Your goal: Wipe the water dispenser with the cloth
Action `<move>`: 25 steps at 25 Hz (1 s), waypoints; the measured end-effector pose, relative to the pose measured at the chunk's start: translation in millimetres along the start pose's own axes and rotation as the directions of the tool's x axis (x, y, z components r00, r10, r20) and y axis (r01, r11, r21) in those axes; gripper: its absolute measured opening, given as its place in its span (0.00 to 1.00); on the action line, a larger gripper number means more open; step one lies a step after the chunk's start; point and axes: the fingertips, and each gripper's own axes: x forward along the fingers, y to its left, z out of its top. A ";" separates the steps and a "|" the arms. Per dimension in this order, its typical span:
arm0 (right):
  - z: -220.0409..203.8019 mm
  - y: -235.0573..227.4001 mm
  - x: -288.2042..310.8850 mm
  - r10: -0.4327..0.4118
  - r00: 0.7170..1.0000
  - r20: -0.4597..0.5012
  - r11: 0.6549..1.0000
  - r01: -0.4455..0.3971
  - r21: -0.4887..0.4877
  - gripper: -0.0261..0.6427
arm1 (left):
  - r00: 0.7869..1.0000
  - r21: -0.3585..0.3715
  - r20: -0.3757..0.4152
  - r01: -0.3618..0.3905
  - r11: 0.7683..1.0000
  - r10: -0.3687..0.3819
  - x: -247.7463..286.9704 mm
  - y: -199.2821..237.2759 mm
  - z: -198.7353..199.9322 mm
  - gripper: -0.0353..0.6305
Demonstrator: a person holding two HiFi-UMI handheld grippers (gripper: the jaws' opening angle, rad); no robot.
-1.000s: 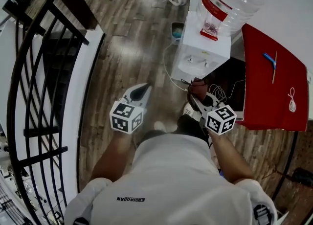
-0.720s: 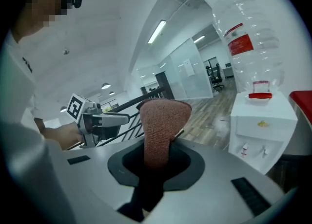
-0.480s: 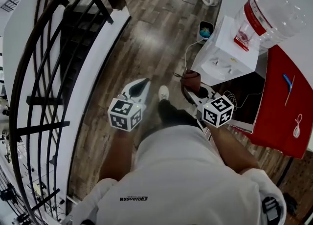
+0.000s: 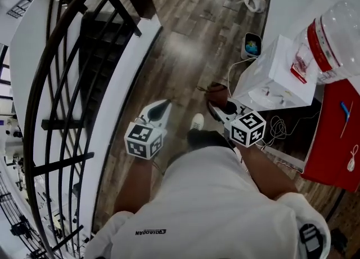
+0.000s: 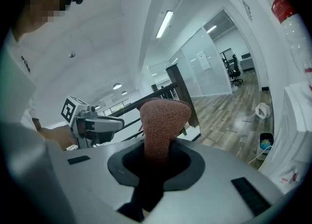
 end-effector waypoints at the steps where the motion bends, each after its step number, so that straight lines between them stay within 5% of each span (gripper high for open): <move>1: 6.4 -7.0 8.4 -0.012 1.000 0.010 1.000 0.012 0.010 0.12 | 1.000 0.017 -0.012 0.018 1.000 -0.018 10.1 8.5 8.2 0.04; 8: 46.3 -71.1 40.4 -0.141 0.984 0.104 0.987 0.132 0.090 0.12 | 0.982 0.152 -0.072 0.182 0.972 -0.173 87.2 34.0 72.1 0.04; 15: 62.3 -110.3 29.5 -0.316 0.934 0.169 0.941 0.285 0.184 0.12 | 0.952 0.227 -0.130 0.302 0.926 -0.279 137.0 47.6 105.6 0.04; 20: 71.7 -122.2 14.4 -0.466 0.863 0.196 0.873 0.411 0.265 0.12 | 0.911 0.279 -0.168 0.411 0.868 -0.377 160.7 53.8 132.0 0.04; 25: 78.0 -123.1 24.2 -0.621 0.756 0.206 0.769 0.538 0.345 0.12 | 0.828 0.323 -0.232 0.560 0.763 -0.510 182.5 70.2 148.4 0.04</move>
